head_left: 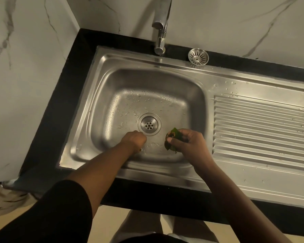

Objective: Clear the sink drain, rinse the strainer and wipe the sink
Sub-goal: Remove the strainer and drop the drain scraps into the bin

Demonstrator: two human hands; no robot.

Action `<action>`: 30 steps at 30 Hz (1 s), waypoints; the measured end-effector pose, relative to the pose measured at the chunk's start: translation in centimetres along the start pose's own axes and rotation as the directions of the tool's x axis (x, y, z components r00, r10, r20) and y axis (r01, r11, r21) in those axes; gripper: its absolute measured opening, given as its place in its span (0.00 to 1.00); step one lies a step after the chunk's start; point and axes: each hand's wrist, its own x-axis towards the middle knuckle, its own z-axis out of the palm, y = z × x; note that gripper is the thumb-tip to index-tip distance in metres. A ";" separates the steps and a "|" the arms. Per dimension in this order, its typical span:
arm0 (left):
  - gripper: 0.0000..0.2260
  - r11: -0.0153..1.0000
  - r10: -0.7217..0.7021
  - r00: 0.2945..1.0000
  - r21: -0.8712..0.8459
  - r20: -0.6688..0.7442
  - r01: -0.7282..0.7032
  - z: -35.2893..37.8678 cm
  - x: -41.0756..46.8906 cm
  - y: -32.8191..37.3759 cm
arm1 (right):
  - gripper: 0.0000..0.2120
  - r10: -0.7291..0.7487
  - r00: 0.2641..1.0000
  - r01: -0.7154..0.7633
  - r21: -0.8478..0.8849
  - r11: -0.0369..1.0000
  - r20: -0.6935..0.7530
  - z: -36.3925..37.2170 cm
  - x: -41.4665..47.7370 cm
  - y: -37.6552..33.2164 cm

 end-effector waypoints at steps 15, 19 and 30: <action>0.06 0.866 -0.218 0.913 -0.499 -0.346 0.018 -6.0 -8.1 0.8 | 0.04 -0.061 0.997 0.062 0.042 0.997 -0.037 -1.7 -3.2 -1.4; 0.05 0.693 -0.347 0.828 -0.715 -0.441 -0.091 -6.5 -12.3 2.2 | 0.04 -0.100 0.995 0.098 0.095 0.991 0.019 -2.1 -4.4 -2.3; 0.04 0.030 -0.720 0.630 -0.920 -0.291 -0.390 -1.9 -26.9 6.7 | 0.07 -0.251 0.922 0.209 0.168 0.963 0.295 -0.3 -8.7 -3.9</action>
